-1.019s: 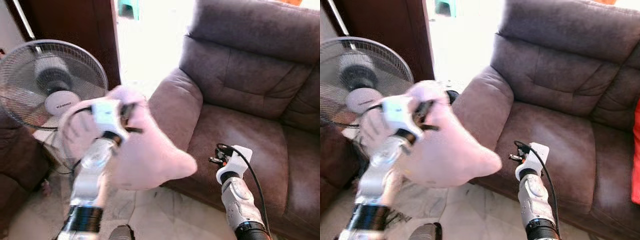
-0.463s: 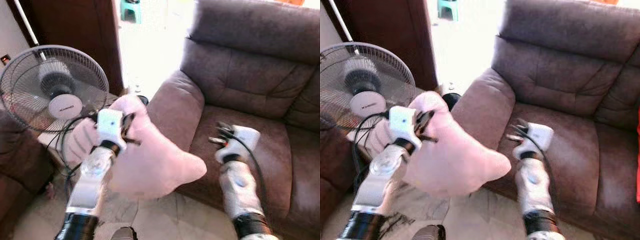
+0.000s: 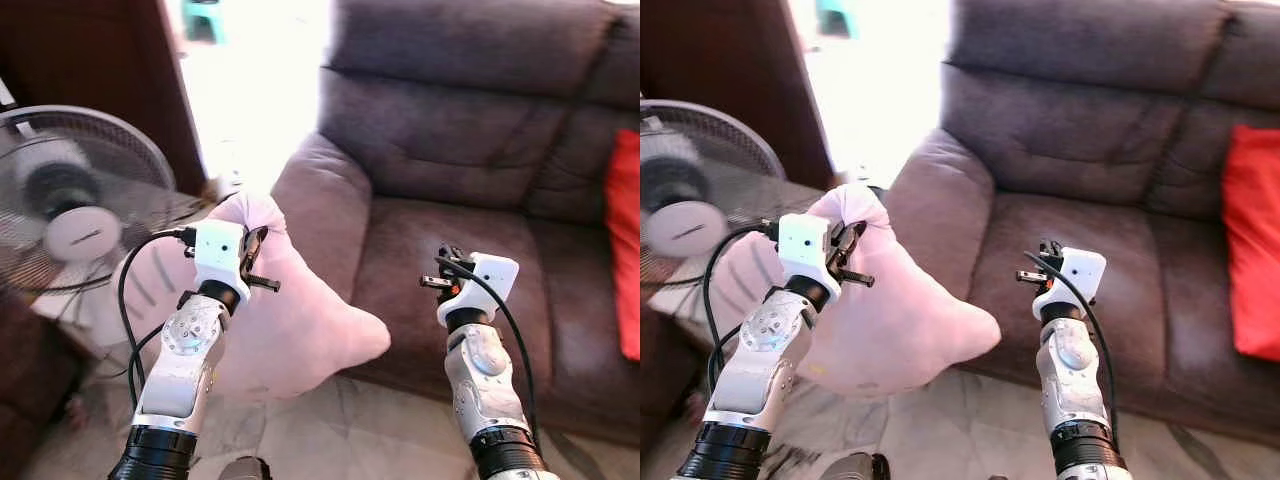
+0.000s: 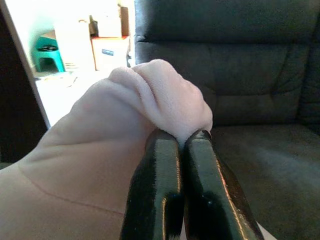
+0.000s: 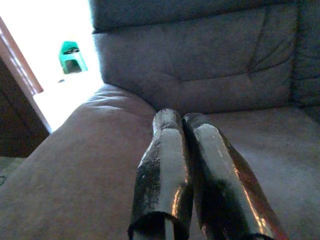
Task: Move the pillow to the sofa from floor
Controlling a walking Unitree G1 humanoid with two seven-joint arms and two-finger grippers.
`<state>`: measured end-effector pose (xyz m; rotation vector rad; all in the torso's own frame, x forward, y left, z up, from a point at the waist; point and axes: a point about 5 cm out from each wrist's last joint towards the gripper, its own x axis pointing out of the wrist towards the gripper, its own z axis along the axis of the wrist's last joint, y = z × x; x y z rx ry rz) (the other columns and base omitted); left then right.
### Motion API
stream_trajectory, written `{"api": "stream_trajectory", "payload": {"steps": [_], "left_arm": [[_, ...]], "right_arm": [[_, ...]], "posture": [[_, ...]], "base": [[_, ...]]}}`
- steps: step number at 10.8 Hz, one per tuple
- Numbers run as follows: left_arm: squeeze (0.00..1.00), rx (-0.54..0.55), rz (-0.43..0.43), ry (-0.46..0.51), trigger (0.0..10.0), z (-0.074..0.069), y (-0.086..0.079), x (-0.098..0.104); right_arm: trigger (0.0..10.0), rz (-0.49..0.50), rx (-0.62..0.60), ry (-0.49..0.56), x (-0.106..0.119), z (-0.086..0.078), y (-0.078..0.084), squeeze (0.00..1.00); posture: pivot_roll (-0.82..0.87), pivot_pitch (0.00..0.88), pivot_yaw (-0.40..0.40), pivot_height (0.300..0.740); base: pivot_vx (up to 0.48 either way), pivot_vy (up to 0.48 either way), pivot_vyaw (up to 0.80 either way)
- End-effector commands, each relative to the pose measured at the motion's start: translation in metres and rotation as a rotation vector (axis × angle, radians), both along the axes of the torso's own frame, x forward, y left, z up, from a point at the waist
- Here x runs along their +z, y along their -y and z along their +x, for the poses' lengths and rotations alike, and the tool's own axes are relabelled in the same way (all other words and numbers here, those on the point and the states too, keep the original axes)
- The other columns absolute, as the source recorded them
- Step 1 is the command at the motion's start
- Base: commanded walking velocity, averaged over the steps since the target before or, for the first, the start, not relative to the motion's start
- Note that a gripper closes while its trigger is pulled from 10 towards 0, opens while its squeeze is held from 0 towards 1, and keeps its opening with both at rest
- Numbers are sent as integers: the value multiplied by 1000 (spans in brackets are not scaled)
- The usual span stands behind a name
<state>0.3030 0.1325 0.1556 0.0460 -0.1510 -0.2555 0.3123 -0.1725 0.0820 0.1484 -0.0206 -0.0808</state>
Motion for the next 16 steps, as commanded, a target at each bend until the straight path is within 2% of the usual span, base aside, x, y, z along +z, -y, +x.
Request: {"api": "stream_trajectory", "payload": {"steps": [1, 3, 4, 10, 12, 13, 14, 16], "left_arm": [[0, -26, -19, 99, 10000, 1, 7, 19], [0, -25, -18, 104, 10000, 0, 7, 19], [0, -25, -13, 104, 10000, -1, 7, 18], [0, -46, -34, 110, 10000, -3, 11, 16], [0, 15, -9, 113, 10000, -3, 0, 9], [0, 64, 14, 88, 10000, -2, -8, 1], [0, 80, -8, 74, 10000, -2, -13, -4], [0, 91, -36, 104, 10000, -2, -16, 2]], "right_arm": [[10000, 0, -12, -7, -1, -1, 3, 0], [10000, -1, -12, -8, -1, 0, 2, 0], [10000, -2, -17, 19, 2, -1, 2, 0], [10000, -19, -32, 30, 3, -1, 3, 0], [10000, -89, -36, 115, 11, -16, 3, 0], [10000, -97, -34, 111, 10, -24, 3, 0], [10000, -100, -21, 83, 3, -30, 3, 0], [10000, -94, -29, 80, 3, -27, 0, 0]], "posture": [[106, 60, -52, 740], [107, 60, -52, 740], [109, 54, -52, 740], [104, 30, -55, 740], [100, 20, -54, 740], [92, 19, -53, 740], [85, 14, -53, 740], [91, 11, -54, 740]], "base": [[0, 0, -613], [0, 0, -609], [0, -480, 0], [0, -480, 0], [0, -435, 0], [0, 0, 0], [0, 0, 0], [0, 0, 0]]}}
